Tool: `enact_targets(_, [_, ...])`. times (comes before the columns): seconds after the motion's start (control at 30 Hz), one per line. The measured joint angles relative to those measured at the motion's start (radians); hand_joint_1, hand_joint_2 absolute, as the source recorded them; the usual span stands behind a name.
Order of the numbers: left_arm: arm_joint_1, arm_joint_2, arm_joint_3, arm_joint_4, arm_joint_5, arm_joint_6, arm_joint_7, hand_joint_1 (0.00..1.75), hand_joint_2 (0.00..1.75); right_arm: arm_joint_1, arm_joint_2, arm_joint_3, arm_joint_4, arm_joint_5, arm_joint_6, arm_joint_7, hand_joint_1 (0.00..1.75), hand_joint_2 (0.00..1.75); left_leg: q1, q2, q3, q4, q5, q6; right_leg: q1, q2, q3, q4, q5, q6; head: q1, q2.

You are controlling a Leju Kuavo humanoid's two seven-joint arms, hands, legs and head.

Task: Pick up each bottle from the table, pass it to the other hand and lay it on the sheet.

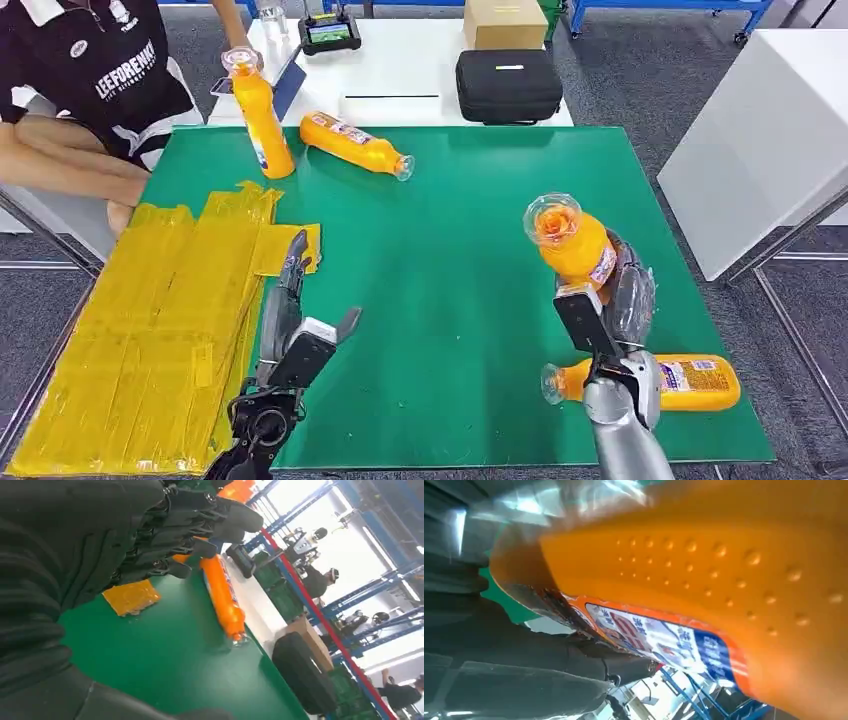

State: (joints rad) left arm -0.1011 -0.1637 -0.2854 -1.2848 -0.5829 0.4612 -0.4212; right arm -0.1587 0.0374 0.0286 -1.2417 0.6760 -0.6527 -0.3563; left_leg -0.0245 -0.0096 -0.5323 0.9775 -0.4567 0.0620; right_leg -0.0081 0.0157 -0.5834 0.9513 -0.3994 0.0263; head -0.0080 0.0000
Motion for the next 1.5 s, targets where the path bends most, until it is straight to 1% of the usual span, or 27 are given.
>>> enact_targets(0.1, [-0.004, 0.002, -0.006, 0.0, 0.003, 0.0, 0.0, 0.0, 1.75, 0.001, 0.005, 0.0, -0.003, -0.014, 0.01, -0.004, 1.75, 1.75, 0.0, 0.0, 0.0, 0.0, 0.0, 0.0, 0.0, 0.0, 0.0, 0.0, 0.0, 0.0, 0.0, 0.0])
enact_targets(0.13, [-0.006, 0.003, -0.009, 0.0, 0.008, -0.002, 0.0, 0.0, 1.75, 0.002, 0.007, 0.0, -0.005, -0.044, 0.037, -0.01, 1.75, 1.75, 0.0, 0.0, -0.001, 0.0, 0.0, 0.0, 0.0, 0.0, -0.001, 0.0, 0.0, 0.0, 0.0, 0.0])
enact_targets(0.23, [-0.012, 0.01, -0.026, 0.0, 0.029, -0.023, -0.005, 0.0, 1.75, 0.007, 0.014, 0.013, -0.014, -0.199, 0.184, -0.044, 1.75, 1.75, 0.0, 0.0, -0.001, 0.0, 0.0, 0.0, 0.0, 0.0, -0.001, 0.0, 0.0, 0.0, 0.0, 0.0])
enact_targets(0.33, [-0.027, 0.015, -0.06, 0.0, 0.05, -0.042, -0.018, 0.0, 1.75, 0.012, 0.032, 0.078, -0.014, -0.311, 0.298, -0.07, 1.75, 1.75, 0.0, 0.001, -0.001, 0.0, 0.0, 0.0, 0.0, 0.0, -0.001, 0.0, 0.0, 0.0, 0.0, 0.0])
enact_targets(0.4, [-0.042, 0.018, -0.085, 0.0, 0.063, -0.048, -0.019, 0.0, 1.75, 0.002, 0.053, 0.133, -0.008, -0.349, 0.335, -0.07, 1.75, 1.75, 0.0, 0.001, -0.002, 0.0, 0.001, -0.001, 0.0, 0.0, -0.002, 0.001, 0.0, 0.0, 0.0, 0.0])
enact_targets(0.53, [-0.068, 0.023, -0.134, -0.003, 0.09, -0.059, -0.016, 0.0, 1.75, -0.053, 0.086, 0.231, 0.045, -0.397, 0.38, -0.066, 1.75, 1.75, 0.001, 0.0, -0.002, 0.0, 0.001, -0.002, 0.0, 0.0, -0.002, 0.002, 0.0, 0.0, 0.0, 0.0])
enact_targets(0.7, [-0.075, 0.031, -0.17, -0.01, 0.146, -0.096, -0.016, 0.0, 1.75, -0.104, 0.122, 0.342, 0.126, -0.401, 0.391, -0.085, 1.75, 1.75, 0.001, 0.0, -0.002, 0.0, 0.002, -0.003, 0.0, 0.0, -0.002, 0.002, 0.0, 0.0, 0.0, 0.0])
enact_targets(0.87, [-0.079, 0.038, -0.179, -0.033, 0.19, -0.144, -0.008, 0.0, 1.75, -0.13, 0.142, 0.422, 0.169, -0.397, 0.35, -0.119, 1.75, 1.75, 0.001, 0.0, -0.002, 0.0, 0.002, -0.003, 0.0, 0.0, -0.003, 0.002, 0.0, 0.0, 0.0, 0.0])
enact_targets(1.2, [-0.099, 0.042, -0.186, -0.04, 0.205, -0.165, -0.005, 0.0, 1.75, -0.156, 0.145, 0.494, 0.223, -0.368, 0.317, -0.111, 1.75, 1.75, 0.0, 0.0, -0.002, 0.0, 0.002, -0.003, 0.0, 0.0, -0.003, 0.002, 0.0, 0.0, 0.0, 0.0])
enact_targets(1.5, [-0.099, 0.043, -0.187, -0.047, 0.217, -0.165, -0.006, 0.0, 1.75, -0.182, 0.154, 0.523, 0.275, -0.343, 0.307, -0.097, 1.75, 1.75, 0.001, 0.0, -0.002, 0.0, 0.002, -0.003, 0.0, 0.0, -0.003, 0.002, 0.0, 0.0, 0.0, 0.0])
